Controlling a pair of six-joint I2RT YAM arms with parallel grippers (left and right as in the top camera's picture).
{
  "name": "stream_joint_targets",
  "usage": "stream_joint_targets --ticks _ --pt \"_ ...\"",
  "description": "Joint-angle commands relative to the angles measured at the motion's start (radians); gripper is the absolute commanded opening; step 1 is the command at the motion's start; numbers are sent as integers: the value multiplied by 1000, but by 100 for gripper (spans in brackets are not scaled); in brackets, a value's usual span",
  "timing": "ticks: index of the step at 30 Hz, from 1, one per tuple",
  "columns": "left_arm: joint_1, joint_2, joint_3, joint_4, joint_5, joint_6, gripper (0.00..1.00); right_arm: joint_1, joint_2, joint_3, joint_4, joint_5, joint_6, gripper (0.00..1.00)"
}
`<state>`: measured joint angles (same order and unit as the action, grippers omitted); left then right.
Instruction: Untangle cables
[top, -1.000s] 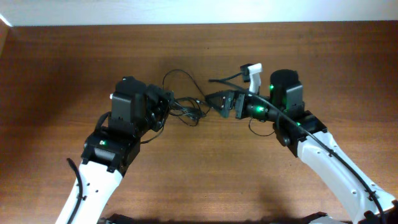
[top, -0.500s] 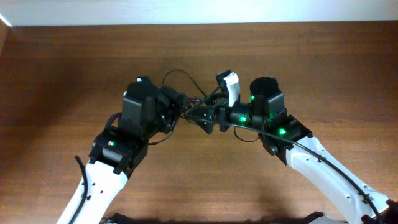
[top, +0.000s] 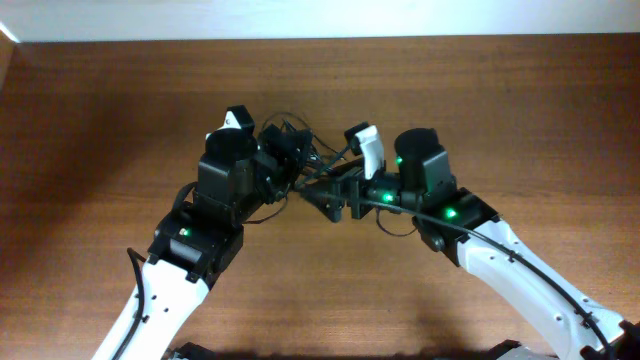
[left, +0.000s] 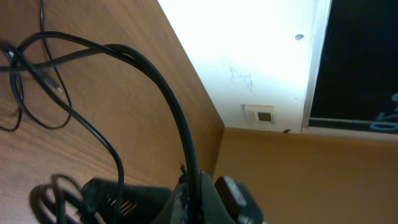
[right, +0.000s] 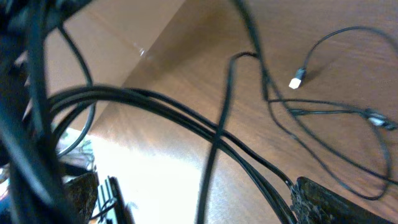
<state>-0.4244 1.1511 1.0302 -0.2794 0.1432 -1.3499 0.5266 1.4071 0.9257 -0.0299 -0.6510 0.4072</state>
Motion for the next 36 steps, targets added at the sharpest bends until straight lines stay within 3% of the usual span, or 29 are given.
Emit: stream_joint_targets --ticks 1,12,18,25,29,36 --pt "-3 2 12 25 -40 18 0 71 6 11 0 7 -16 100" --pt "92 2 12 80 -177 19 0 121 8 11 -31 9 -37 94" --pt "153 2 12 20 -174 19 0 121 8 11 -34 20 -37 94" --pt "152 2 12 -133 -147 19 0 121 8 11 50 192 -31 94" --pt "152 2 12 -172 -43 19 0 120 8 11 176 304 -30 94" --pt "152 2 12 -174 151 19 0 120 8 11 179 421 -37 95"
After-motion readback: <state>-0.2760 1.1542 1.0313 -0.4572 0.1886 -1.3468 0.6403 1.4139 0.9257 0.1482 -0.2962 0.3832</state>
